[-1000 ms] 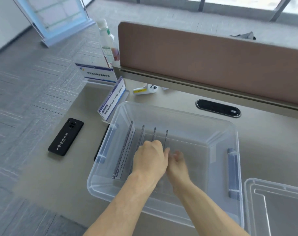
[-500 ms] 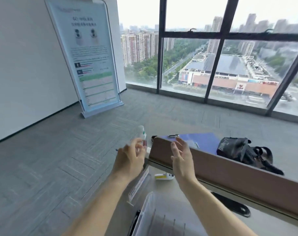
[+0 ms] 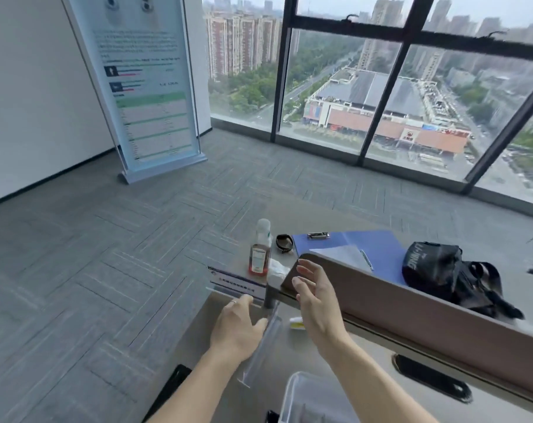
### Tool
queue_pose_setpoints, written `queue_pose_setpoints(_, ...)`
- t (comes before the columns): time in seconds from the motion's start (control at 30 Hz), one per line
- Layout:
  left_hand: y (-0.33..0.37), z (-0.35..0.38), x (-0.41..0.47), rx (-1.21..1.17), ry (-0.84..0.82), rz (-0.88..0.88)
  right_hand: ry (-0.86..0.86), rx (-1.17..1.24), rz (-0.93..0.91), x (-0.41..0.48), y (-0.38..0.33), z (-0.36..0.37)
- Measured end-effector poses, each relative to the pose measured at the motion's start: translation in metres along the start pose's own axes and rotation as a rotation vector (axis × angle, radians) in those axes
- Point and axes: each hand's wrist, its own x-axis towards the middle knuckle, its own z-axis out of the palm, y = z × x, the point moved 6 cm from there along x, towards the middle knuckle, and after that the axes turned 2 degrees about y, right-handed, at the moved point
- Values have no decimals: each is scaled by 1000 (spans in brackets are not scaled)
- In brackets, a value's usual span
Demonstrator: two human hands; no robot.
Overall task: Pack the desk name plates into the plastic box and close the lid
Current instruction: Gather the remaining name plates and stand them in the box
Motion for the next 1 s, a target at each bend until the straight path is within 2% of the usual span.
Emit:
queue_pose_setpoints(0.17, -52, 77, 20, 68, -170, -150, -101, -146, 136, 35, 80, 19)
queue_pose_setpoints(0.3, -80, 111, 38, 126, -223, -182, -166, -219, 235, 59, 132, 40)
queue_pose_setpoints(0.43, -97, 133, 56, 217, -287, -168, -264, -325, 257, 76, 173, 66)
queue_pose_setpoints(0.53, -103, 132, 69, 285, -302, -115, -334, -507, 185, 85, 190, 73)
queue_pose_setpoints(0.67, -114, 112, 95, 441, -259, -14, -368, -951, -64, 92, 199, 75)
queue_pose_setpoints(0.7, -119, 108, 101, 442, -247, 16, -388, -1000, -103, 92, 201, 76)
queue_pose_setpoints(0.83, -137, 92, 119, 287, -182, 83, -552, -1017, -43, 90, 222, 81)
queue_pose_setpoints(0.9, -145, 84, 122, 228, -142, 67, -528, -952, 8, 92, 230, 77)
queue_pose_setpoints(1.0, -147, 78, 120, 240, -185, 84, -496, -834, 32, 93, 232, 71)
